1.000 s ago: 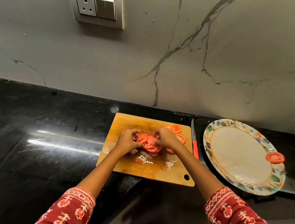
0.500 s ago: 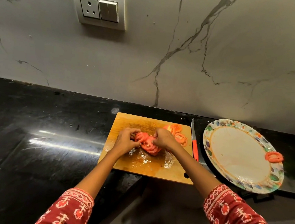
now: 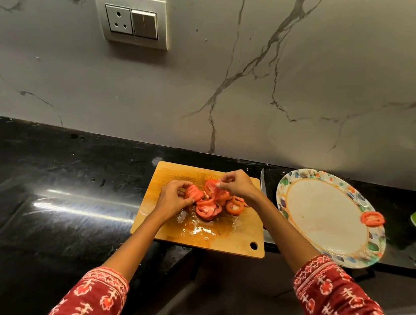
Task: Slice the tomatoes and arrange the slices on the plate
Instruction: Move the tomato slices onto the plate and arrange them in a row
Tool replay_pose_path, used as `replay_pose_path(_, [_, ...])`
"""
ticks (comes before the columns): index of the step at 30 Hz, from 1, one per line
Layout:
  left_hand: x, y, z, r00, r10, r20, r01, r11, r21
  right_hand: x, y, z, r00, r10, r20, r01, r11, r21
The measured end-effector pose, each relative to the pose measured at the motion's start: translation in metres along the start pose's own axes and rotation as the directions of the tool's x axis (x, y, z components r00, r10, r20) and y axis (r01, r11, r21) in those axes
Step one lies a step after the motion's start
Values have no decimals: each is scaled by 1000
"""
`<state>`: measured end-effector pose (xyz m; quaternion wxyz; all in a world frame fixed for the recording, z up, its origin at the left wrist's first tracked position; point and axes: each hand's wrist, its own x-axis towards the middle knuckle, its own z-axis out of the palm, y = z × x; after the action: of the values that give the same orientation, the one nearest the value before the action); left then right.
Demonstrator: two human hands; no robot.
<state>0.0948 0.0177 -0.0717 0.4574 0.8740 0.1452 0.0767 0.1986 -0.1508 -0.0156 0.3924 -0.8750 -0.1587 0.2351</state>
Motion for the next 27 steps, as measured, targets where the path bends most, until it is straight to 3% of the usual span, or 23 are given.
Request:
replay_pose_path(4, [0, 7, 7, 1000, 0, -7, 0, 1000, -5, 1, 7, -3, 997, -21, -73, 7, 983, -186])
replay_pose_path(9, [-1, 14, 12, 1000, -15, -12, 15, 1000, 0, -1, 14, -13, 996, -46, -78, 39, 996, -84])
replay_pose_path(13, [0, 20, 17, 999, -31, -12, 31, 999, 30, 1, 18, -21, 994, -79, -82, 60, 976, -209])
replay_pose_path(17, [4, 27, 27, 999, -29, 19, 27, 996, 82, 4, 24, -28, 994, -72, -77, 66, 994, -82])
replay_pose_path(22, [9, 32, 37, 996, -51, 79, 28, 962, 270, 1, 26, -42, 998, -44, -49, 51, 986, 161])
replay_pose_path(25, [12, 41, 41, 993, -90, 69, 58, 926, 372, -2, 32, -55, 999, -37, 32, 29, 974, 226])
replay_pose_path(27, [16, 53, 47, 1000, -9, 7, 7, 953, 302, -6, 37, -67, 991, -38, 127, -4, 951, 310])
